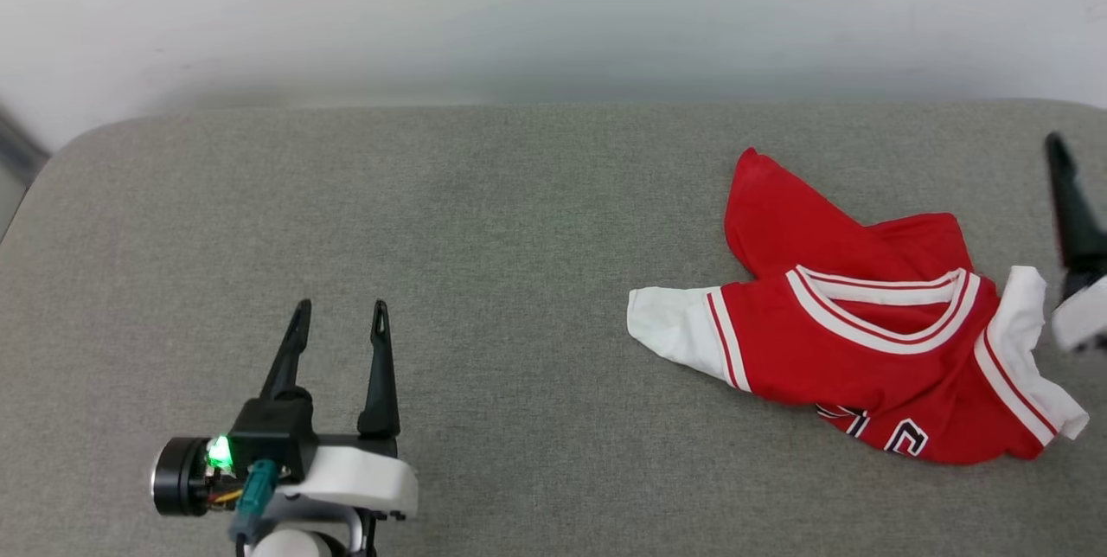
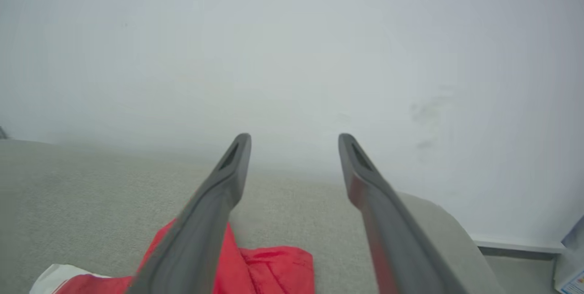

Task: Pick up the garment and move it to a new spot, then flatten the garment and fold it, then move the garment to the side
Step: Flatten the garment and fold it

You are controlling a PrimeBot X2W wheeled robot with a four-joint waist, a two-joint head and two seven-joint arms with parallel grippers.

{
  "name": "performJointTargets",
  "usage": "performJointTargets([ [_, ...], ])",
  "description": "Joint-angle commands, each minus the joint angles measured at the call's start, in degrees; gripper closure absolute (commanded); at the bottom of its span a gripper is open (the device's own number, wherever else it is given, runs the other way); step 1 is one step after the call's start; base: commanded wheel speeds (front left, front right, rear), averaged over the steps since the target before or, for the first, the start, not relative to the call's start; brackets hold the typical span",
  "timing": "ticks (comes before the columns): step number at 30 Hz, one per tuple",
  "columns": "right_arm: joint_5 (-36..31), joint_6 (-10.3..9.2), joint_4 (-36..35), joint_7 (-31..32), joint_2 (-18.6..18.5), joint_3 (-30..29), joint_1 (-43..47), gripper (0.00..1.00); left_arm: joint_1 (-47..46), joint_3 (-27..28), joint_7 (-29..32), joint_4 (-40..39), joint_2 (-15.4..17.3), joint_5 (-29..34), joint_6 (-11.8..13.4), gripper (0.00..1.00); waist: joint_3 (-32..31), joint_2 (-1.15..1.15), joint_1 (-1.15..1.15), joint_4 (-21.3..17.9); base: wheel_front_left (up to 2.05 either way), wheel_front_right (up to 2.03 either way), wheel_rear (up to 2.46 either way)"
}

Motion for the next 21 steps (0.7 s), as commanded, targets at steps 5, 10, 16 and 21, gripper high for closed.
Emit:
performJointTargets([
  [5, -14.30, -0.03, -16.65, -0.12, 13.13, -13.58, 15.14, 0.00, -4.08, 1.17, -0.15, -0.53, 1.62, 0.54, -2.66, 0.00, -0.64, 0.00, 0.00, -0.38, 0.00, 0.00, 0.00],
  [10, -20.63, -0.03, -26.37, -0.12, 21.18, -17.89, 24.00, 0.00, -11.00, 0.63, -0.15, 1.96, 4.07, 0.63, -6.70, 0.00, -0.01, 0.00, 0.00, -0.74, 0.00, 0.00, 0.00],
  [16, -23.05, -0.02, -30.51, -0.12, 24.73, -18.05, 28.22, 0.00, -24.12, -3.55, 2.87, 8.75, 7.41, -0.89, -10.97, 0.00, 1.87, 0.00, 0.00, -2.26, 0.00, 0.00, 0.00],
  [21, -23.50, -0.02, -31.91, -0.12, 25.54, -17.97, 27.76, 0.00, -35.55, -11.05, 13.10, 12.80, 9.65, -5.72, -11.83, 0.00, 4.41, 0.00, 0.00, -3.97, 0.00, 0.00, 0.00],
])
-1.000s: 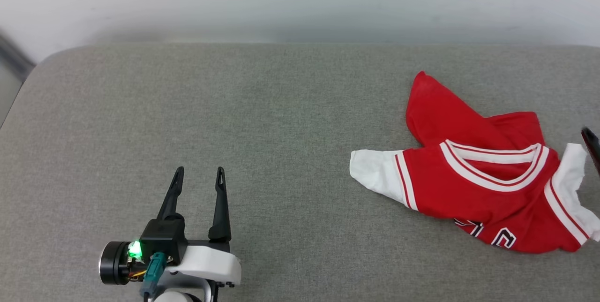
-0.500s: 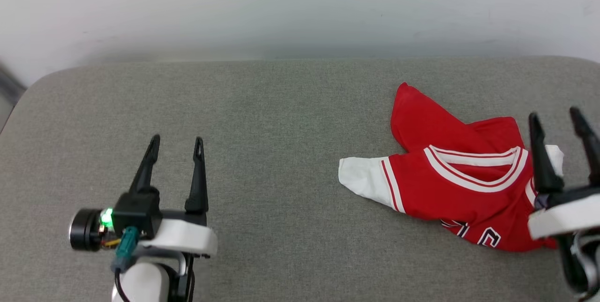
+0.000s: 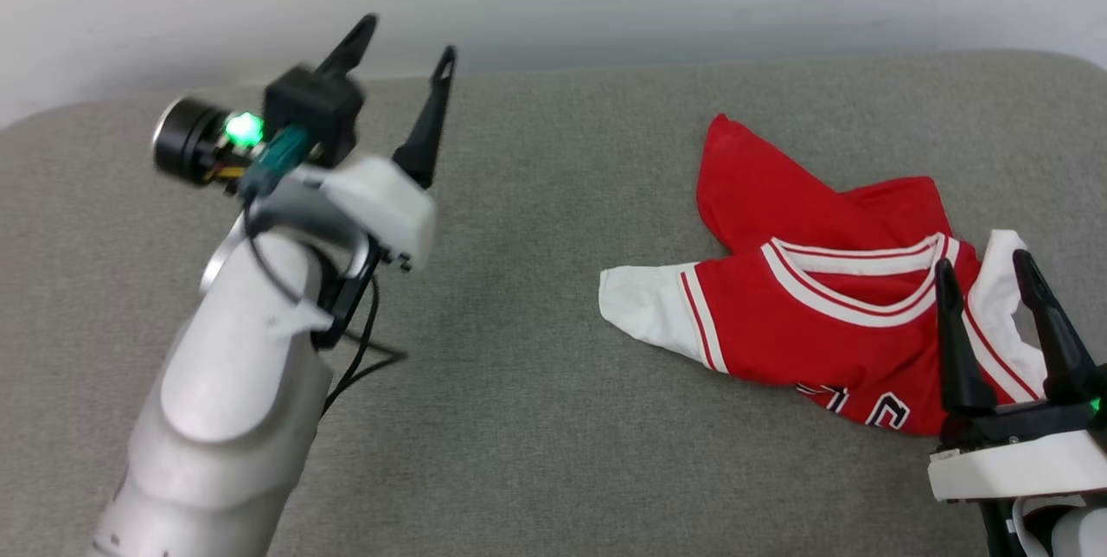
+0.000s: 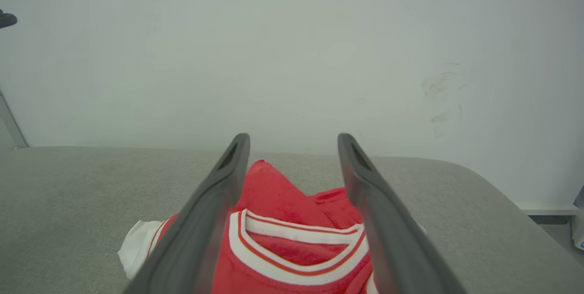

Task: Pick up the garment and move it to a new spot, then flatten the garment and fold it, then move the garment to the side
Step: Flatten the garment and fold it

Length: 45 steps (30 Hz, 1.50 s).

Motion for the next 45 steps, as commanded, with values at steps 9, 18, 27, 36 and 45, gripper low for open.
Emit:
performJointTargets([
  [9, -1.16, -0.02, -1.36, -0.12, 0.30, 1.35, -2.81, 0.00, -16.97, -22.17, 21.44, 3.19, 6.61, -17.96, -0.11, 0.00, 5.86, 0.00, 0.00, -3.80, 0.00, 0.00, 0.00],
  [18, -2.97, -0.03, -2.93, -0.13, 0.50, 2.69, -5.90, 0.00, -29.48, -42.76, 39.50, 3.72, 11.03, -35.59, -0.11, 0.00, 11.30, 0.00, 0.00, -6.73, 0.00, 0.00, 0.00],
  [27, -3.85, -0.02, -3.51, -0.12, 1.14, 3.89, -8.67, 0.00, -36.33, -57.36, 47.18, 4.77, 12.57, -44.10, -0.12, 0.00, 16.12, 0.00, 0.00, -9.16, 0.00, 0.00, 0.00],
  [36, -4.58, -0.03, -3.04, -0.13, 1.88, 4.27, -10.24, 0.00, -28.84, -59.23, 57.06, 1.18, 14.91, -41.43, -0.19, 0.11, 18.25, 0.00, 0.00, -10.31, 0.00, 0.00, 0.00],
  [45, -4.94, -0.03, -2.41, -0.13, 1.46, 4.42, -11.17, 0.00, -29.92, -58.75, 51.89, -0.85, 14.70, -42.55, -0.16, 1.00, 16.91, 0.00, 0.00, -8.49, 0.00, 0.00, 0.00],
])
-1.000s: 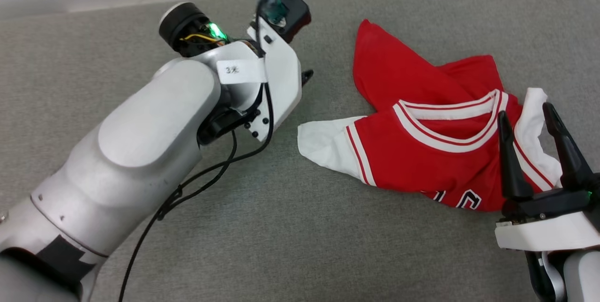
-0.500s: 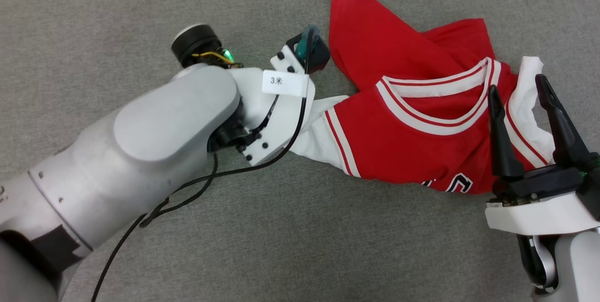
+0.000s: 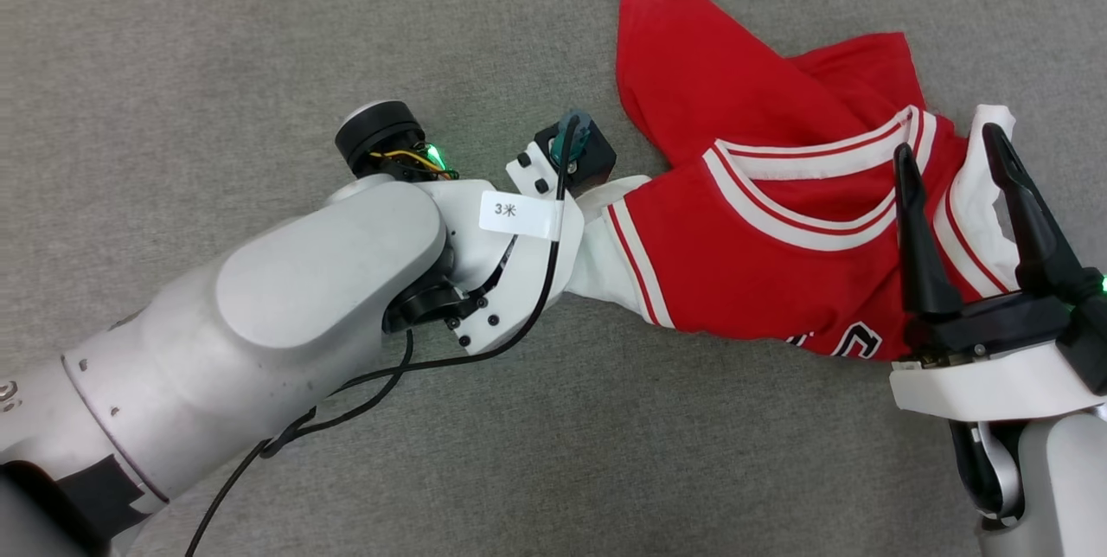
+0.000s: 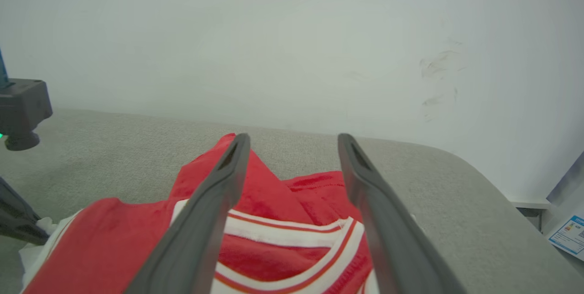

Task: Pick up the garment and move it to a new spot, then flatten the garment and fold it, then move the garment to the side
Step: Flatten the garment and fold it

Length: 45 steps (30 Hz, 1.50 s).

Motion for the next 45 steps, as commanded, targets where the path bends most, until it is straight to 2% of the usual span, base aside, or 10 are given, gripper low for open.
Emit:
performJointTargets([
  [1, -0.21, -0.03, 0.23, -0.13, -0.35, -0.09, -0.21, 0.00, 0.37, -0.30, -1.63, 0.50, -0.21, 0.02, -0.09, 1.00, -1.02, 0.00, -0.01, 0.72, 0.00, 0.00, 0.00],
  [8, -0.15, -0.02, 0.81, -0.13, -0.93, -2.53, 4.65, 0.00, 0.31, -0.13, -18.36, 1.73, 2.84, -0.95, -0.04, 1.00, -8.52, 0.00, -0.01, 5.35, 0.00, 0.00, 0.00],
  [14, 0.05, -0.02, 0.80, -0.13, -1.04, -3.40, 7.78, 0.00, 5.91, 0.21, -26.10, 2.69, 8.35, -3.77, 0.02, 1.00, -13.01, 0.00, -0.01, 9.68, 0.00, 0.00, 0.00],
  [21, -0.17, -0.03, 1.24, -0.13, -1.02, -2.70, 9.19, 0.00, 15.30, 1.22, -30.85, 3.91, 14.80, -7.84, 3.48, 1.00, -14.98, 0.00, -0.01, 12.68, 0.00, 0.00, 0.00],
  [24, -0.32, -0.03, 1.31, -0.13, -1.25, -2.47, 9.95, 0.00, 21.04, 1.96, -32.69, 5.36, 18.67, -11.19, 5.64, 1.00, -15.56, 0.00, -0.01, 12.99, 0.00, 0.00, 0.00],
  [29, -0.51, -0.02, 1.66, -0.13, -1.69, -2.62, 10.89, 0.00, 27.29, 2.40, -33.88, 7.66, 22.70, -14.99, 8.22, 1.00, -15.94, 0.00, -0.01, 12.74, 0.00, 0.00, 0.00],
  [34, -0.51, -0.02, 1.97, -0.13, -1.94, -3.16, 11.57, 0.00, 31.93, 2.51, -33.96, 9.59, 24.20, -18.38, 9.39, 1.00, -15.97, 0.00, -0.01, 12.58, 0.00, 0.00, 0.00],
  [38, -0.56, -0.03, 2.39, -0.13, -1.76, -3.28, 12.13, 0.00, 33.36, 2.61, -34.87, 10.51, 22.86, -19.26, 9.36, 1.00, -16.51, 0.00, -0.01, 12.76, 0.00, 0.00, 0.00],
  [40, -0.63, -0.02, 2.74, -0.12, -1.58, -3.37, 12.43, 0.00, 33.01, 2.99, -36.31, 10.82, 22.08, -18.69, 9.77, 0.00, -17.10, 0.00, -0.01, 12.98, 0.00, 0.00, 0.00],
  [45, -0.55, -0.03, 3.32, -0.13, -1.04, -3.46, 12.82, 0.00, 29.20, 4.05, -38.02, 9.75, 22.27, -16.66, 10.01, 0.00, -18.92, 0.00, -0.01, 13.46, 0.00, 0.00, 0.00],
])
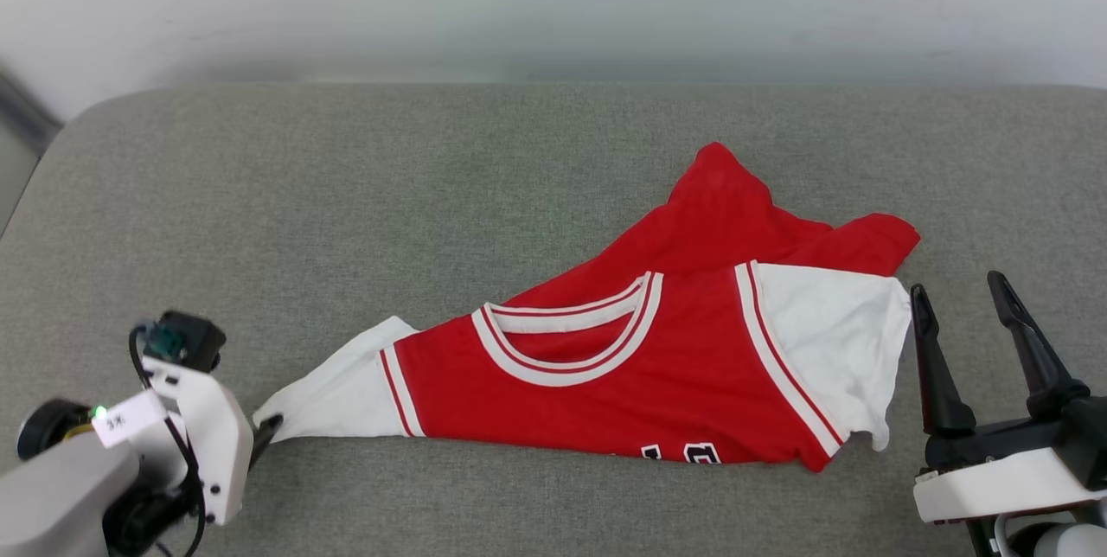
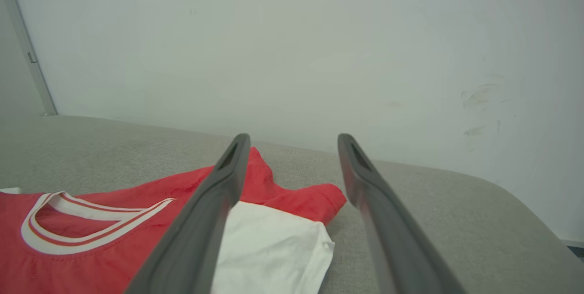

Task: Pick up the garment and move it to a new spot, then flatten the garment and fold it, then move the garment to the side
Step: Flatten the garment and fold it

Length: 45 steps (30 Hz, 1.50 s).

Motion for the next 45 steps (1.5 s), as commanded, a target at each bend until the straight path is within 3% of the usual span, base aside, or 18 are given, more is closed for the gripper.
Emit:
performJointTargets([
  [1, -0.01, -0.04, 0.14, -0.13, 0.39, -0.15, 0.68, 0.00, -2.01, 0.71, -0.56, -0.99, 0.42, 0.86, 0.10, 0.00, -0.61, 0.00, 0.01, 0.16, 0.00, 0.00, 0.00],
  [10, -0.11, -0.04, -0.23, -0.13, 0.81, -0.06, 0.94, 0.00, -7.96, 2.25, 0.71, -5.60, 2.54, 3.27, 0.45, 0.00, -1.06, 0.00, 0.01, -0.27, 0.00, 0.00, 0.00],
  [20, -0.33, -0.04, -0.81, -0.13, 0.93, -0.48, -0.06, 0.00, -10.45, -0.37, 12.47, -9.39, 3.34, 2.22, -2.07, 0.00, 0.77, 0.00, 0.01, -2.27, 0.00, 0.00, 0.00],
  [29, -0.31, -0.03, -1.10, -0.12, 1.17, -0.39, -1.59, 0.00, -6.22, -2.00, 18.71, -4.62, 3.51, 0.17, -2.81, 0.00, 3.84, 0.00, 0.01, -4.36, 0.00, 0.00, 0.00],
  [34, -0.36, -0.03, -0.70, -0.13, 1.21, -0.39, -2.23, 0.00, -0.48, -2.72, 19.38, 0.62, 0.09, -4.40, -4.23, 0.00, 4.89, 0.00, 0.01, -5.28, 0.00, 0.00, 0.00],
  [35, -0.34, -0.04, -0.62, -0.13, 1.17, -0.43, -2.25, 0.00, 0.24, -2.99, 19.45, 1.28, -0.45, -4.70, -4.61, 0.53, 4.82, 0.00, 0.01, -5.30, 0.00, 0.00, 0.00],
  [36, -0.37, -0.03, -0.49, -0.12, 1.14, -0.50, -2.20, 0.00, 0.80, -3.15, 19.47, 1.93, -0.98, -4.82, -5.01, 1.00, 4.66, 0.00, 0.01, -5.25, 0.00, 0.00, 0.00],
  [40, -0.57, -0.03, -0.16, -0.13, 0.92, -0.82, -1.43, 0.00, 0.38, -3.20, 18.17, 3.60, -1.39, -3.67, -6.11, 1.00, 3.61, 0.00, 0.01, -4.62, 0.00, 0.00, 0.00],
  [45, -0.63, -0.03, 0.06, -0.13, 0.68, -0.87, -0.49, 0.00, -2.37, -1.68, 15.13, 6.00, 2.12, -1.60, -5.06, 1.00, 1.97, 0.00, 0.01, -3.76, 0.00, 0.00, 0.00],
])
